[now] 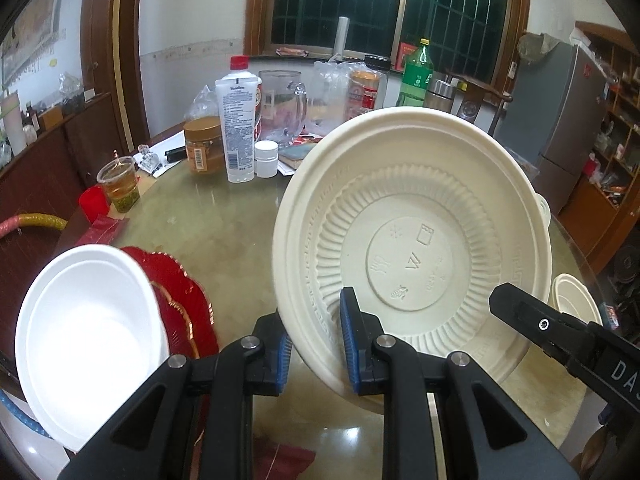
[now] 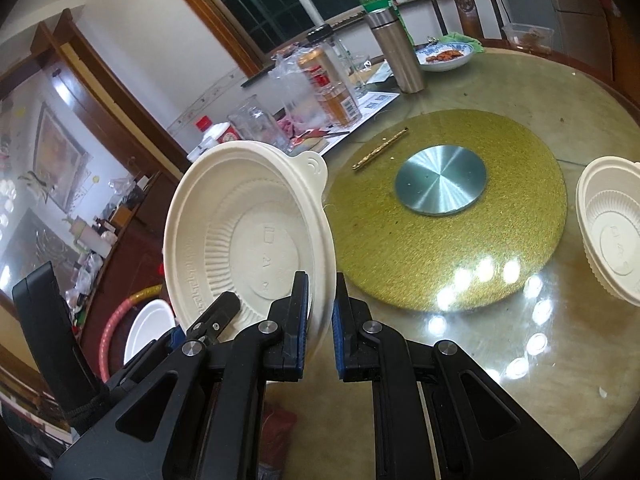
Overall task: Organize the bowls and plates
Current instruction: 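Carry the large beige bowl with left tool while right tool carries the smaller beige bowl toward the stack, then lower both beige bowls toward the white bowls on the red plate stack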
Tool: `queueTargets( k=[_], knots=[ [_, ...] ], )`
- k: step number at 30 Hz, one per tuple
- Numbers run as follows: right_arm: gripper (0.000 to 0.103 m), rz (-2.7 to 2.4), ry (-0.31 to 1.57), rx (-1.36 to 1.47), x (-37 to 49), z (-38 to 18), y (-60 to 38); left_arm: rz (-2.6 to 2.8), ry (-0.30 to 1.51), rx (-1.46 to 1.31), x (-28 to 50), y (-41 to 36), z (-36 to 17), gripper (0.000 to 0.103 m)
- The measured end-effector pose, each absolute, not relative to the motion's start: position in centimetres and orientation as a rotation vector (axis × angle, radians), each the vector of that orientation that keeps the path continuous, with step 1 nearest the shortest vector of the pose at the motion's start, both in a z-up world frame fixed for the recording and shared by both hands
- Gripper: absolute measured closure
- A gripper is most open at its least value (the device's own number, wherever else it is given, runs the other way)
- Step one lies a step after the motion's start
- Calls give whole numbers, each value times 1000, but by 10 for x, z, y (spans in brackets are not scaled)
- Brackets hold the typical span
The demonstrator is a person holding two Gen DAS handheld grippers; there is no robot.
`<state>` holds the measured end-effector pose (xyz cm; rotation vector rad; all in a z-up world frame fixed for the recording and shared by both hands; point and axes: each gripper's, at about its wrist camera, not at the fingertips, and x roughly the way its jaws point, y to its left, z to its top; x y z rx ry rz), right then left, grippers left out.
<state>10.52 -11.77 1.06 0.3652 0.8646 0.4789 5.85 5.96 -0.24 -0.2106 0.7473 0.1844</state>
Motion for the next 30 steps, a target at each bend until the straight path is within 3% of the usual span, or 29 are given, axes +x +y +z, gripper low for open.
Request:
queueTargets(
  k=[30],
  knots=[
    [92,646,840,233,62,41,-28,251,671,-323,-5,147,17,82]
  ],
)
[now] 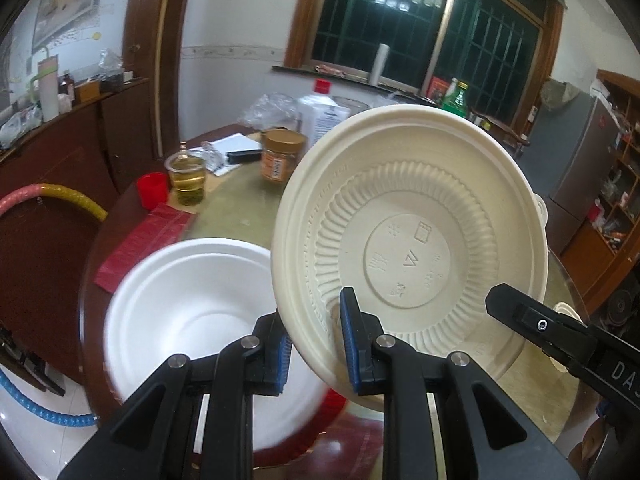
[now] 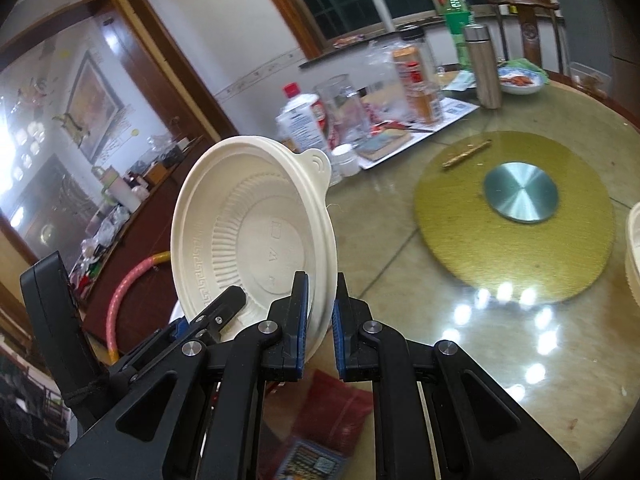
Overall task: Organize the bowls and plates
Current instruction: 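Lower both beige bowls toward the white bowls on the red plate stack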
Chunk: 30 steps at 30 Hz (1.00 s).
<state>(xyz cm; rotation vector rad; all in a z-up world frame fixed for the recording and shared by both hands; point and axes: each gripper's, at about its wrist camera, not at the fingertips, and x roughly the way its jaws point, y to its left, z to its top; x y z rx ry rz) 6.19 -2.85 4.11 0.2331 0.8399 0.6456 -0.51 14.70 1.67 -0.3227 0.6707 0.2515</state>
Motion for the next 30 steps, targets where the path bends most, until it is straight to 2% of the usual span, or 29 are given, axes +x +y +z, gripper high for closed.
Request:
queueTargets(
  k=[15,30],
  knots=[
    [92,826,923,201,50,31,35,359,703,-341,-39,191,13,82],
    [92,874,980,199,42,19,46,398,734,-325,-53,196,10,82]
  ],
)
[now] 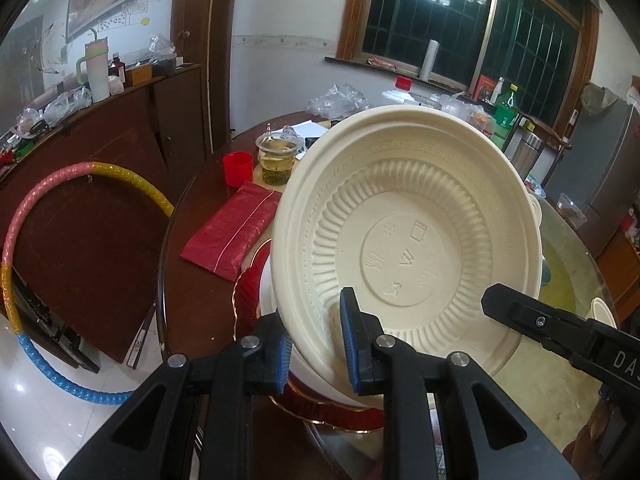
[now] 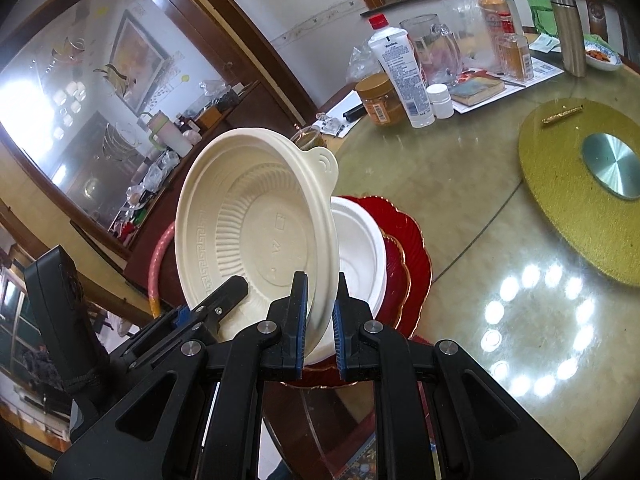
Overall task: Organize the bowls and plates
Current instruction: 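Lower both beige bowls toward the white bowls on the red plate stack, then set the large beige bowl into the stack with left tool while right tool sets its bowl, both opening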
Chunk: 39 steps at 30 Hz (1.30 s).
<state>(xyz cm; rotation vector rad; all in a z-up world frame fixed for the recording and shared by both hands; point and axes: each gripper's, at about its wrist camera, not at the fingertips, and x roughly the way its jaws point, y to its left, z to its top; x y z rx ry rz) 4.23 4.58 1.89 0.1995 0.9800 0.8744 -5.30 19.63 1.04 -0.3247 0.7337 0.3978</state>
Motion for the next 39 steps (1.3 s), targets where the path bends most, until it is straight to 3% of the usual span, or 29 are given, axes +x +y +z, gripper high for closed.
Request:
queueTargets(
  k=[39],
  knots=[
    [92,891,1099,207,36,7,51,386,823,-348,-62,205,1,82]
  ],
)
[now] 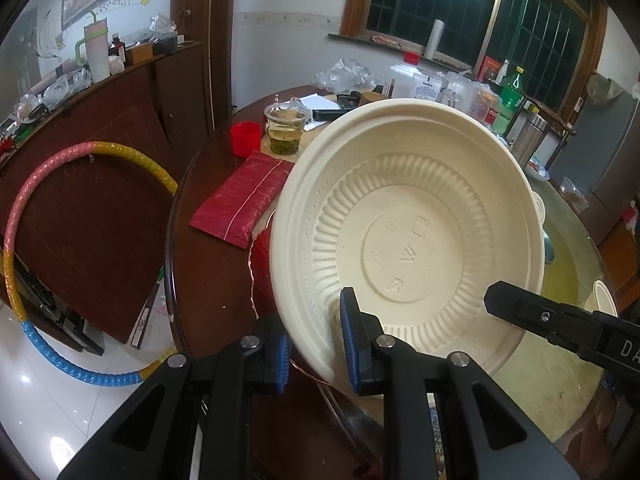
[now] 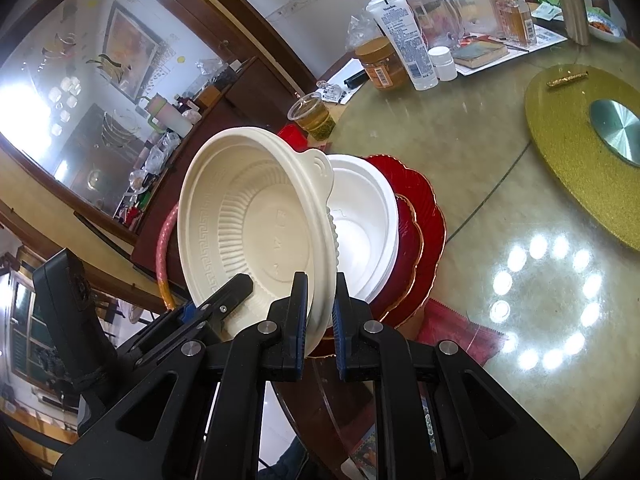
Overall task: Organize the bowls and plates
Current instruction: 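Set the large beige bowl into the stack with left tool while right tool sets its bowl, both opening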
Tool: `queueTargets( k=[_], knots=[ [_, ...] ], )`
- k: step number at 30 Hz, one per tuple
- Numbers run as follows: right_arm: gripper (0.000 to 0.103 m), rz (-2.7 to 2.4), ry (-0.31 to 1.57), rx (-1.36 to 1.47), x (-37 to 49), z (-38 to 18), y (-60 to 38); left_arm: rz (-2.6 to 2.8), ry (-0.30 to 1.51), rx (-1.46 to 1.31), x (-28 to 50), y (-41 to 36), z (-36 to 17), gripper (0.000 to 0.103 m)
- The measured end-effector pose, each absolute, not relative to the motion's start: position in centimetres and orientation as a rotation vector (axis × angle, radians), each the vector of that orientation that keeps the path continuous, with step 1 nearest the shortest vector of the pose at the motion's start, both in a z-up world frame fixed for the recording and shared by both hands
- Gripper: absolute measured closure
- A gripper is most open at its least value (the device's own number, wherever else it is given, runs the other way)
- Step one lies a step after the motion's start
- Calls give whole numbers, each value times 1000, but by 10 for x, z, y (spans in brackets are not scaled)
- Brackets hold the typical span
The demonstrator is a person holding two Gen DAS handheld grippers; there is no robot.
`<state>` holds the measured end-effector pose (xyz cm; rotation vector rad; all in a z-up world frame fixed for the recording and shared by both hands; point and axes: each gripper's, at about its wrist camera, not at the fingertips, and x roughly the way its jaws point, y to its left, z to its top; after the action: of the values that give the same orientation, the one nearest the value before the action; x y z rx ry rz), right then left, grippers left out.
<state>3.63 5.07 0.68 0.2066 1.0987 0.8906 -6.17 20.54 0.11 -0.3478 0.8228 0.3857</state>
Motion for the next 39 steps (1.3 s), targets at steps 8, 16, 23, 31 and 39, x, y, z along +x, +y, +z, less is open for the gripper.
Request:
queueTargets(
  k=[8,16,23,31,39],
  knots=[
    [92,900,1148,244,46,-1,51,388,848,-348,-55,211,-1,82],
    [92,903,1189,270,54,-4,55,394,862,-335,-49,213,-3,81],
    [90,902,1199,275,55,-3,54,393,871,-336,-47,213,-4,80],
    [90,905,1208,283,58,-1,52,394,878,-336,-46,215,-5,80],
    [90,904,1203,288,58,0,51,396,878,-334,-43,215,-2,80]
  ],
)
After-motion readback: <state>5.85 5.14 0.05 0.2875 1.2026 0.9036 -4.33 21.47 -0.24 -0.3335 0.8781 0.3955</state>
